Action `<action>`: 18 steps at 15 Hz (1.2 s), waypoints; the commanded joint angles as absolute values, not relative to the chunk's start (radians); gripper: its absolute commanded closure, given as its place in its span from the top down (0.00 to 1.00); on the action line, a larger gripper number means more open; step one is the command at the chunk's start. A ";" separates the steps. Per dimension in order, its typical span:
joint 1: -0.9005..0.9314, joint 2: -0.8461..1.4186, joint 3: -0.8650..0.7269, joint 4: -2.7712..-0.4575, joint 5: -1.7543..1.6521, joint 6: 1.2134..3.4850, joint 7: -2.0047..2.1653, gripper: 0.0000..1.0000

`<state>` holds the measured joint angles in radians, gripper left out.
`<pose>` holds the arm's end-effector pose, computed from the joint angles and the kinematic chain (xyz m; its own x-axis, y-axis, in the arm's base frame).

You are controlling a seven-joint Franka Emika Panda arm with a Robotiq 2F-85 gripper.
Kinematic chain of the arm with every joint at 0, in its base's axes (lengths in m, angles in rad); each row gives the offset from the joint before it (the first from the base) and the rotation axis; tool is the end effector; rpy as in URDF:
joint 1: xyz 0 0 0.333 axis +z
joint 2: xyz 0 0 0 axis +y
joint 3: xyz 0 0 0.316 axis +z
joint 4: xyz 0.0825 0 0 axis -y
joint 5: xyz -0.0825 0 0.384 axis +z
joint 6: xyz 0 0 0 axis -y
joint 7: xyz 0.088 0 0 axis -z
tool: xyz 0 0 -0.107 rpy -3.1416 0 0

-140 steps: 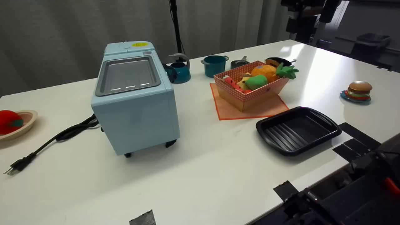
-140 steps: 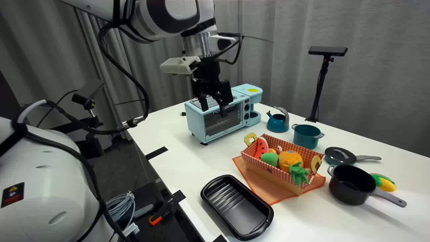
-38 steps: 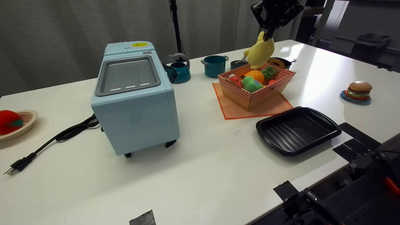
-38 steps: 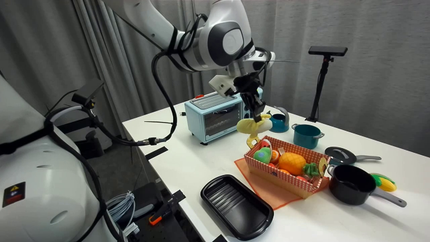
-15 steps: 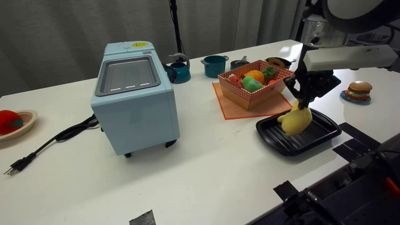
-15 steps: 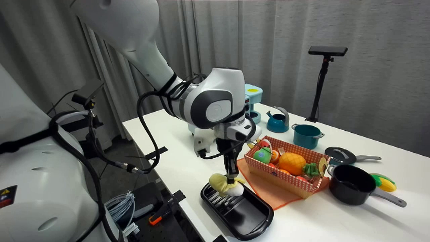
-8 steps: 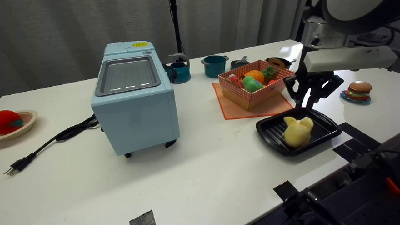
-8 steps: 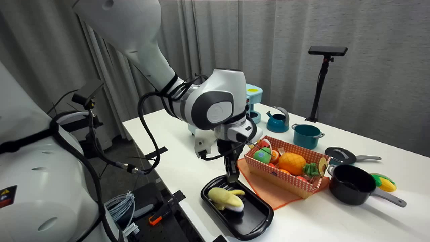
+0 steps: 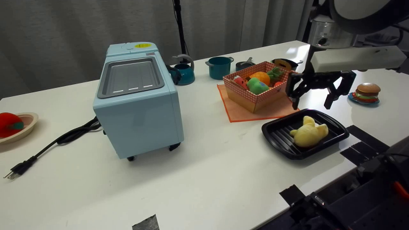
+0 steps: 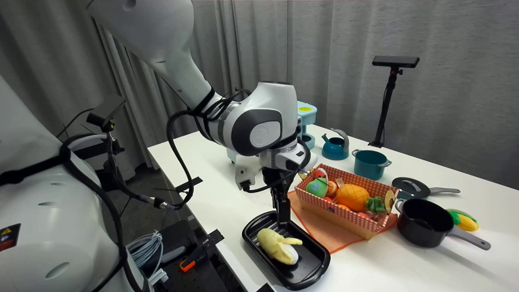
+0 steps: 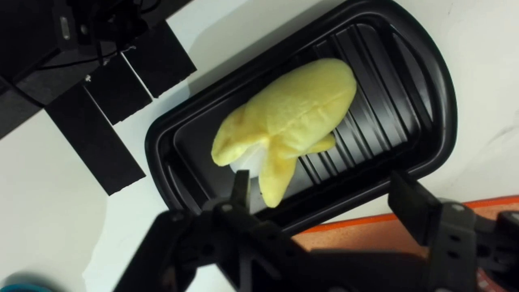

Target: Place the banana toy on the black tray

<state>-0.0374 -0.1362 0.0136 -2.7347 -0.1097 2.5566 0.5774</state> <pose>0.3912 -0.0079 0.2605 0.8733 -0.4871 -0.0055 -0.4855 -0.8712 0.0733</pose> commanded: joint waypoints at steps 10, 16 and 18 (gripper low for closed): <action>-0.077 -0.340 0.044 -2.705 -0.150 2.506 0.543 1.00; -0.097 -0.404 0.064 -2.658 -0.156 2.483 0.524 1.00; -0.101 -0.422 0.073 -2.646 -0.156 2.465 0.522 1.00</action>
